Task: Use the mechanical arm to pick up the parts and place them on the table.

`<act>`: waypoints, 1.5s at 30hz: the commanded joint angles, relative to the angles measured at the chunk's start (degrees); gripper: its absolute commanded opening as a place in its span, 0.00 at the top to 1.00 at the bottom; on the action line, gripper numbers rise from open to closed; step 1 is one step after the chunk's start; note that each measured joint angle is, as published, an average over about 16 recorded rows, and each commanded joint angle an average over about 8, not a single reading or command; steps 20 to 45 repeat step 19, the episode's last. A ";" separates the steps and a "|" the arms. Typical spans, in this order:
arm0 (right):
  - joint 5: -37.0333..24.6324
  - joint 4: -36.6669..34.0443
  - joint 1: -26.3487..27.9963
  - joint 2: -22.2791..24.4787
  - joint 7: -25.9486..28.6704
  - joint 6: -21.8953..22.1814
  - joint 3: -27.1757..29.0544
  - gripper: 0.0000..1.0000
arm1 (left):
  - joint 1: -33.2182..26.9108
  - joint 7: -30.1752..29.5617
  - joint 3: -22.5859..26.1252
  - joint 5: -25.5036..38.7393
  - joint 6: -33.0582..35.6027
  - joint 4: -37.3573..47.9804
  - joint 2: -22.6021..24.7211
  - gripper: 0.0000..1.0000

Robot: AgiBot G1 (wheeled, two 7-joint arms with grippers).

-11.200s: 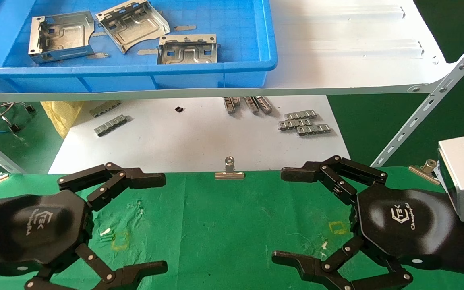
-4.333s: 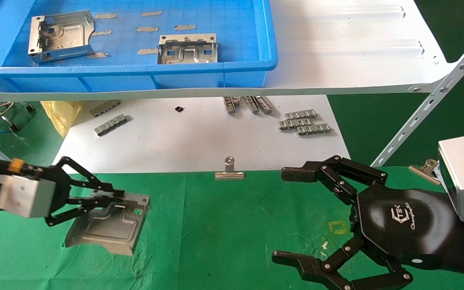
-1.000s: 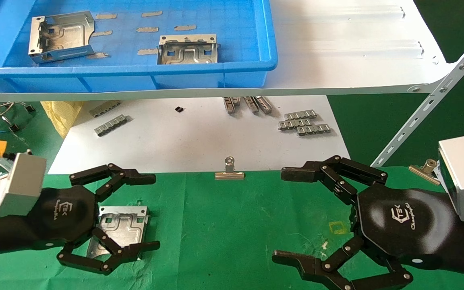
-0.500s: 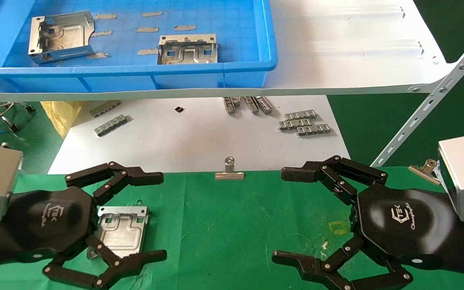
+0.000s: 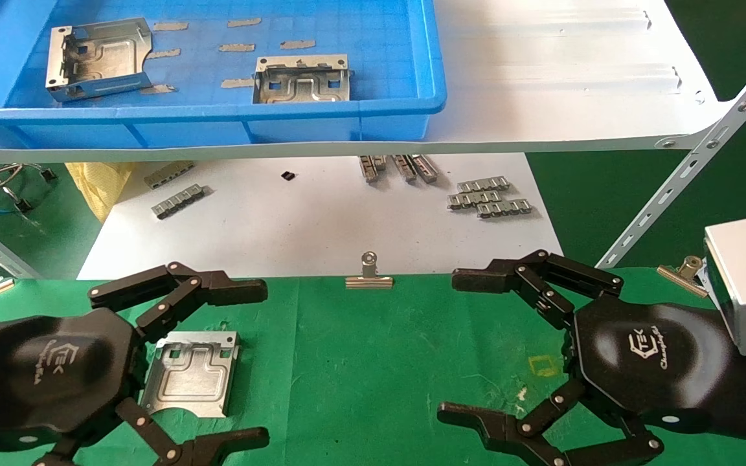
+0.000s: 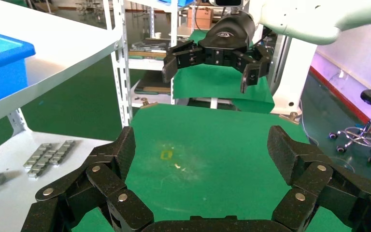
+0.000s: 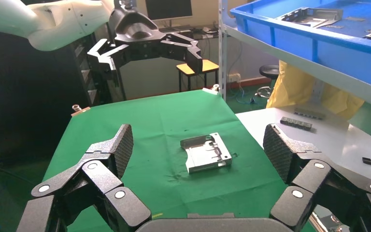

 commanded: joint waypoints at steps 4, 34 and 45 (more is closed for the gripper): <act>0.00 0.00 0.00 0.00 0.00 0.00 0.00 0.00 | 0.23 -0.15 -0.30 -0.13 0.01 -0.27 -0.01 0.00; 0.00 0.00 0.00 0.00 0.00 0.01 0.00 0.00 | -0.33 0.24 0.53 0.07 -0.04 0.44 -0.01 0.00; 0.00 0.00 0.00 0.00 0.00 0.01 0.00 0.00 | -0.33 0.24 0.53 0.07 -0.04 0.44 -0.01 0.00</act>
